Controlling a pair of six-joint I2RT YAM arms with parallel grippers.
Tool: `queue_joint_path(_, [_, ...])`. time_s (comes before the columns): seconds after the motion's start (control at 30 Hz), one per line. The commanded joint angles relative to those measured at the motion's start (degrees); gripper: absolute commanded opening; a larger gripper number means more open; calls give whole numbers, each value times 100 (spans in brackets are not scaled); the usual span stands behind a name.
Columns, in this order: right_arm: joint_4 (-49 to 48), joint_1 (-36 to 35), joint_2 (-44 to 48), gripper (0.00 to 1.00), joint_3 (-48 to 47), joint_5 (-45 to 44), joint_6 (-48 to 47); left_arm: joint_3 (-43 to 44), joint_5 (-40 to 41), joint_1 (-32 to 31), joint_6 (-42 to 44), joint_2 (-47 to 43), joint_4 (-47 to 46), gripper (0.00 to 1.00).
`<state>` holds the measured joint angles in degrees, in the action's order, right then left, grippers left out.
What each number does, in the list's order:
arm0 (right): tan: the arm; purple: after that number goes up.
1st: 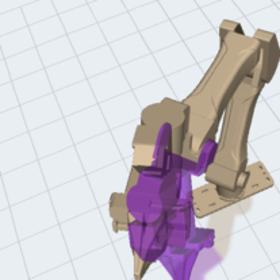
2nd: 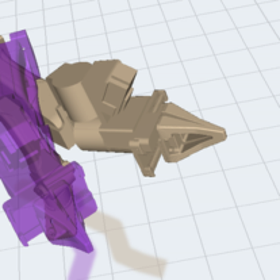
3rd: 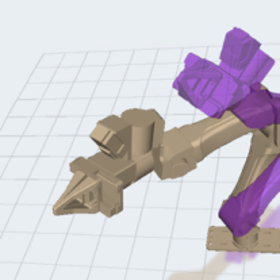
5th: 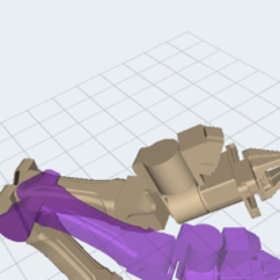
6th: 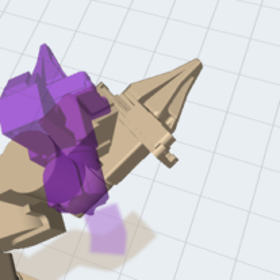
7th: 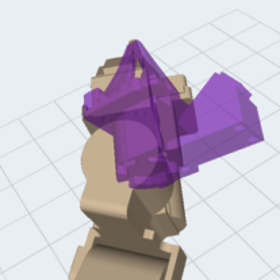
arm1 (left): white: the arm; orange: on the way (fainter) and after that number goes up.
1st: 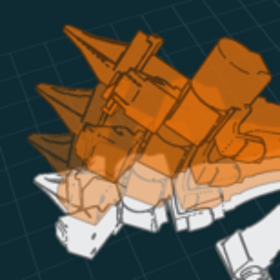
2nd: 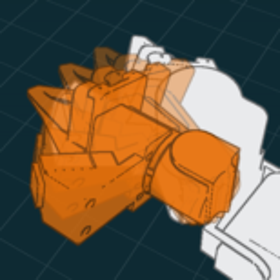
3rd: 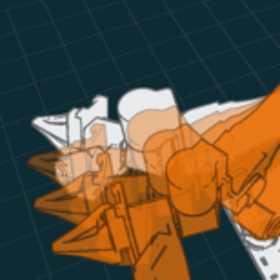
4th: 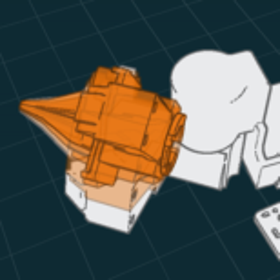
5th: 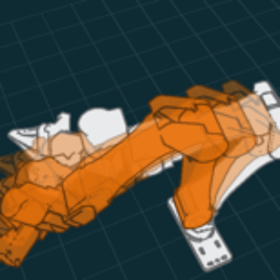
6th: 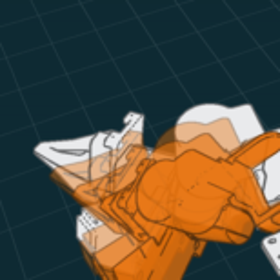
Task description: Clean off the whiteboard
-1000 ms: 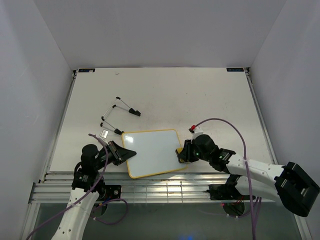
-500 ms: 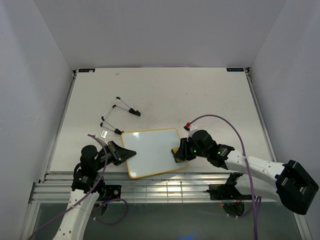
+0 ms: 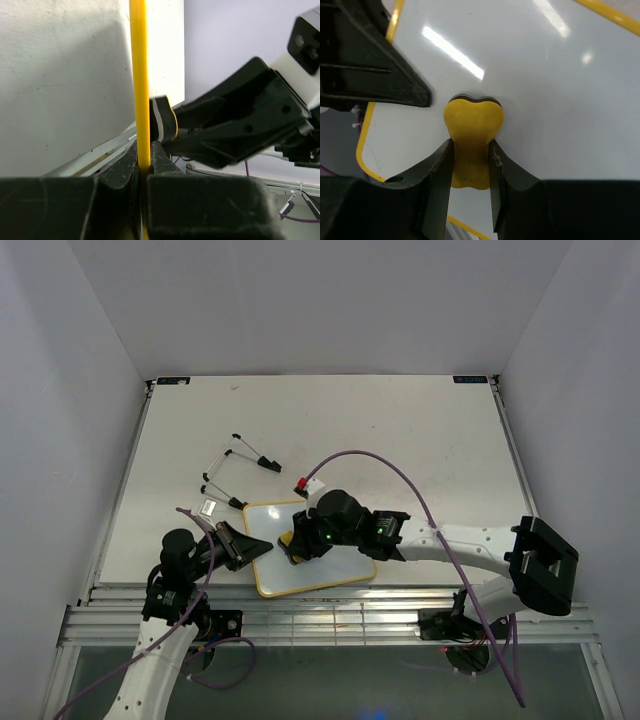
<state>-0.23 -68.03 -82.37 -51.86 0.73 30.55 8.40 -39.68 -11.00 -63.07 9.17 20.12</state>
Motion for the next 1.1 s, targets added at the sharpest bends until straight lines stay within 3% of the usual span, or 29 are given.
queue_joint_path(0.0, [206, 412, 281, 8, 244, -275, -163, 548, -365, -24, -241, -38, -571, 0])
queue_joint_path(0.3, [93, 2363, 2082, 8, 3011, 313, -321, 1058, -84, -16, -135, 243, -421, 0])
queue_joint_path(0.43, [111, 3565, 2602, 8, 3532, 778, -610, 1154, -57, -25, -215, 313, -562, 0])
queue_joint_path(0.6, [1041, 4691, 2989, 8, 2981, 640, -936, 1348, 4, -16, -57, 410, -483, 0])
queue_joint_path(0.7, [1690, 4956, 2938, 8, 2296, 272, -1120, 1830, 276, -24, 215, 716, -88, 0])
queue_joint_path(0.87, [2123, 4975, 2674, 8, 1662, -247, -1156, 3234, 960, -16, 961, 1236, 589, 0])
queue_joint_path(1.07, [2387, 4992, 2112, 15, 1398, -1260, -1147, 4037, 1296, -24, 1480, 1816, 634, 0])
